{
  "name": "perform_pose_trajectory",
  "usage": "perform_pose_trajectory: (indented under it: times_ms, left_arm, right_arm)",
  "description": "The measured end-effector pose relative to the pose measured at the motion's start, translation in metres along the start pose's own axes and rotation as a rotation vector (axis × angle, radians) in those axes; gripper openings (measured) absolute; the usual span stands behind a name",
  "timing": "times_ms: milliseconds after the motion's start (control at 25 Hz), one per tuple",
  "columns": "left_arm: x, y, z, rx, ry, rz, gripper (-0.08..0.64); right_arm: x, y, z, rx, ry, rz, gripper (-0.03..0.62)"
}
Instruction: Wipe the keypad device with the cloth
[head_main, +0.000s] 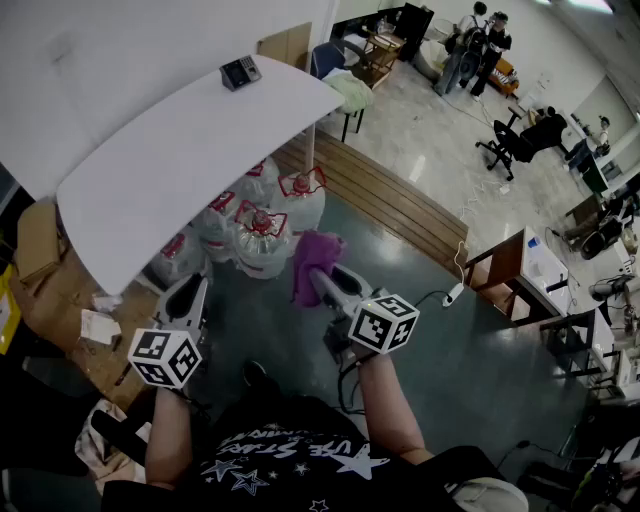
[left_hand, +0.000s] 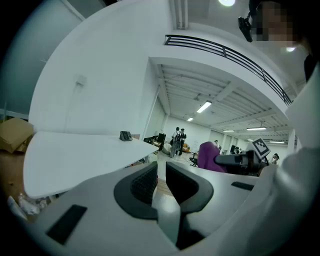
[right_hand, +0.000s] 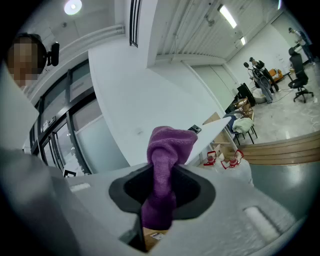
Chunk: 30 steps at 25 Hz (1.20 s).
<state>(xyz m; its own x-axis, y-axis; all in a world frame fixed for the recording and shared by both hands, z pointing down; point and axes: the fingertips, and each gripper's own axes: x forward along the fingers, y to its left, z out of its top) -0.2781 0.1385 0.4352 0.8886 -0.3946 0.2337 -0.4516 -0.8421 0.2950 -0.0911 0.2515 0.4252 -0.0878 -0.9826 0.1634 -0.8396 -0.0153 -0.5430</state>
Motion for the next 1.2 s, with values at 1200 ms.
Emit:
perform_pose_trajectory:
  times_ms: [1200]
  left_arm:
    - [-0.001, 0.014, -0.006, -0.017, 0.000, 0.014, 0.058]
  right_arm:
    - [0.027, 0.008, -0.007, -0.125, 0.086, -0.047, 0.098]
